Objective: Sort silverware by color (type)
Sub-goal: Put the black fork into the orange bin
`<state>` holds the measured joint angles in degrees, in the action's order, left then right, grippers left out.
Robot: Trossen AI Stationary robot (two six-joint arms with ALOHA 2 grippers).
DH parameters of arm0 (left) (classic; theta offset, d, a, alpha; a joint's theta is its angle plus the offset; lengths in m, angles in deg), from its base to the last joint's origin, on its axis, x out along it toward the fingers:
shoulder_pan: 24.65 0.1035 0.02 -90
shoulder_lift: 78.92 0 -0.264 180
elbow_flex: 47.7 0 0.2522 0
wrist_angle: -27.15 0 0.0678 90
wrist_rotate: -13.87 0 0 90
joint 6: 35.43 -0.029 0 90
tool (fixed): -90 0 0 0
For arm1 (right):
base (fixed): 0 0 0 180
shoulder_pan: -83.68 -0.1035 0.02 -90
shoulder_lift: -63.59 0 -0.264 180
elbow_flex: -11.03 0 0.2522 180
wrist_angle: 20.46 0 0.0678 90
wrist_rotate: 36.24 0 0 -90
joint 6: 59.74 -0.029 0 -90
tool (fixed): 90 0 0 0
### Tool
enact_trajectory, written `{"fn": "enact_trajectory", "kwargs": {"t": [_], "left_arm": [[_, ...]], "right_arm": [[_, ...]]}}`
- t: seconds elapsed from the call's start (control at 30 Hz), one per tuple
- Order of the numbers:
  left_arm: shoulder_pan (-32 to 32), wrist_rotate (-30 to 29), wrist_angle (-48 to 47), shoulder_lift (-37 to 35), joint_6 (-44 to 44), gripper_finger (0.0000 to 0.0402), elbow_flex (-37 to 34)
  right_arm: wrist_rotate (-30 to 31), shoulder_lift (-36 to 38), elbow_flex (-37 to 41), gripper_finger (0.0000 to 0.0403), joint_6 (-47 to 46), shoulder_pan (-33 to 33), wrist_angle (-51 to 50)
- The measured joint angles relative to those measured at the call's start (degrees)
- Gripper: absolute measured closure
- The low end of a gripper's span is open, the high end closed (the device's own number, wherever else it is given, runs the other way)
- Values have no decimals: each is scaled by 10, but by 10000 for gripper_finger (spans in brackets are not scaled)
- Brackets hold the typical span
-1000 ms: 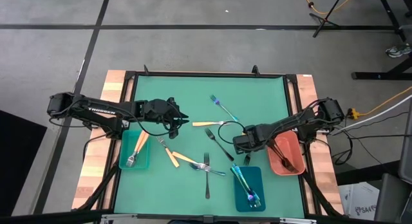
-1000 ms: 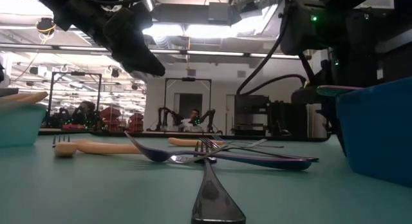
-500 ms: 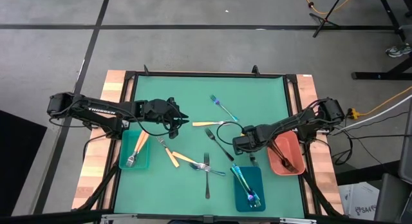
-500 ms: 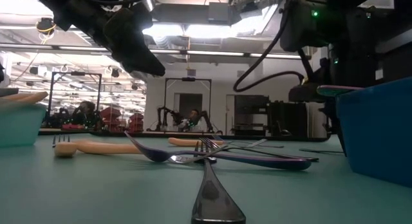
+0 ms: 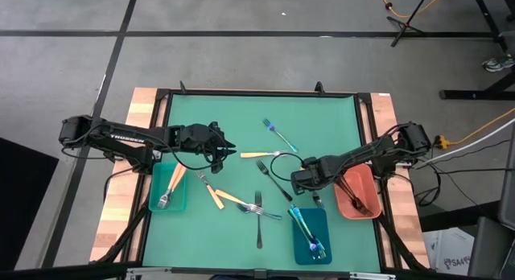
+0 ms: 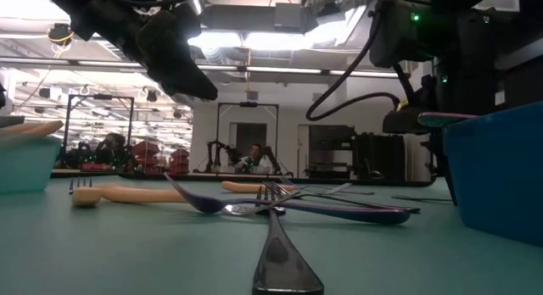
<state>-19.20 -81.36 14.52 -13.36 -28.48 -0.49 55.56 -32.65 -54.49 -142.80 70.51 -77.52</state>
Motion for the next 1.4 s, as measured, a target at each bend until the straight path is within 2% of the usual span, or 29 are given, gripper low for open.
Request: {"fn": "enact_trajectory", "kwargs": {"t": [0.3,0.47,0.67,1.1,1.4], "left_arm": [[0,0,0,0,0,315,0],[0,0,0,0,0,315,0],[0,0,0,0,0,315,0],[0,0,0,0,0,315,0],[0,0,0,0,0,315,0]], "right_arm": [[20,42,2,402,23,2,-2],[-5,80,2,402,55,1,-8],[-62,152,1,402,82,1,-34],[-53,297,1,402,116,0,-134],[-54,351,0,402,128,-3,-269]]}}
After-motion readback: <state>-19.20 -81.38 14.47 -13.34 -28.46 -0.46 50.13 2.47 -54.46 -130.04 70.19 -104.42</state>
